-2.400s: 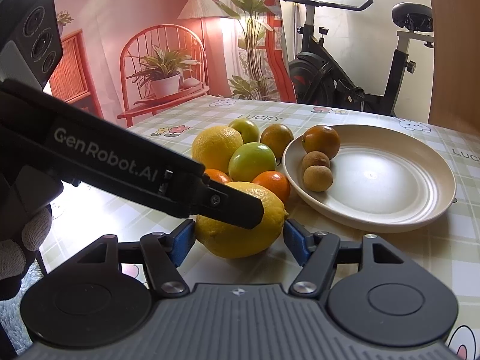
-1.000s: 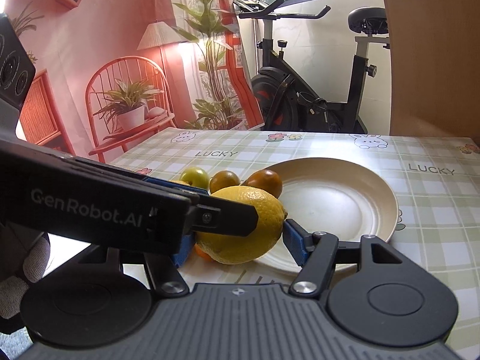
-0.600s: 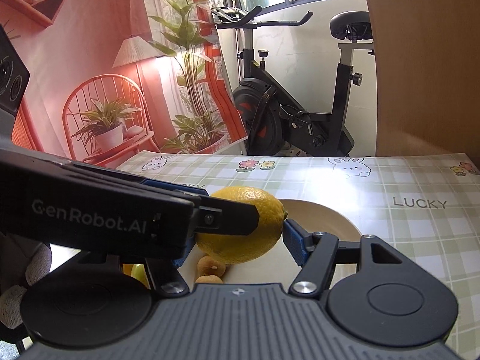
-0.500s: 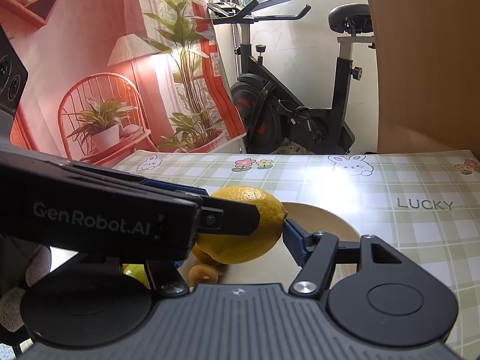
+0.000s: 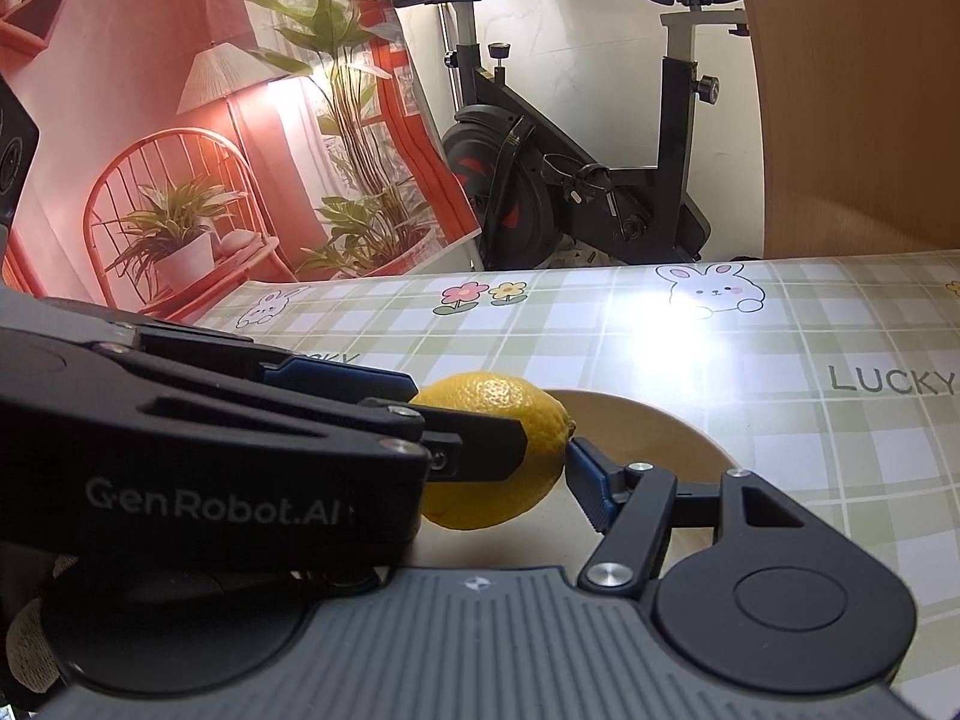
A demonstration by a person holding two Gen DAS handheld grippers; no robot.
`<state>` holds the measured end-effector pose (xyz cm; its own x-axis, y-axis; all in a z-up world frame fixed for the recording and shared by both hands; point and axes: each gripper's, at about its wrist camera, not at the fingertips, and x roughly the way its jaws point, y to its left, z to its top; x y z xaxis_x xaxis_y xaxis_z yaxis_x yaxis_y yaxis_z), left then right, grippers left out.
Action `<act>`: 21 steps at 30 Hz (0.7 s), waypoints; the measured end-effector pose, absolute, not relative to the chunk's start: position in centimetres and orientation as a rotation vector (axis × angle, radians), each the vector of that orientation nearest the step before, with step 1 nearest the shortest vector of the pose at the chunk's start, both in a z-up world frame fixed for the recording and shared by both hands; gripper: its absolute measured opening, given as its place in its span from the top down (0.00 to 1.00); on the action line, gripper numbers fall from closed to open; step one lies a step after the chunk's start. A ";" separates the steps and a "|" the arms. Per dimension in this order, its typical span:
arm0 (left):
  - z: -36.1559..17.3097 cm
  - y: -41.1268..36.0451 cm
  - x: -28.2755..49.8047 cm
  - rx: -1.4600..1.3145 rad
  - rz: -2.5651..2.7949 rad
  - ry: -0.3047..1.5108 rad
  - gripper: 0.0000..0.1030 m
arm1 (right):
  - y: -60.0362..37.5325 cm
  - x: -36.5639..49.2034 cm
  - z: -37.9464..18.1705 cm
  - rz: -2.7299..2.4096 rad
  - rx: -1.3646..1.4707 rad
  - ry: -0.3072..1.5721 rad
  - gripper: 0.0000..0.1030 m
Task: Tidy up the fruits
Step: 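Lift the lemon with both grippers and carry it over the plate, then lower the lemon onto the plate and open both grippers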
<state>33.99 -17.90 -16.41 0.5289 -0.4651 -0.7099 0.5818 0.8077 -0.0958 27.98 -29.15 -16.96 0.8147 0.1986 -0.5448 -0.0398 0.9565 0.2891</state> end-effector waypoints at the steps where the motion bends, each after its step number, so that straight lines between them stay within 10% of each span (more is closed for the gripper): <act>1: -16.5 -17.9 34.1 0.159 -0.627 0.798 0.50 | -29.2 28.1 -17.1 0.128 0.274 0.612 0.37; 21: -16.6 -17.5 34.7 0.118 -0.577 0.807 0.51 | -29.0 29.3 -17.9 0.066 0.286 0.644 0.36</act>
<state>34.72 -17.52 -16.56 0.5475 -0.4414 -0.7109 0.5292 0.8407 -0.1145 29.26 -28.99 -17.89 0.7993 0.1491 -0.5822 0.0276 0.9586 0.2834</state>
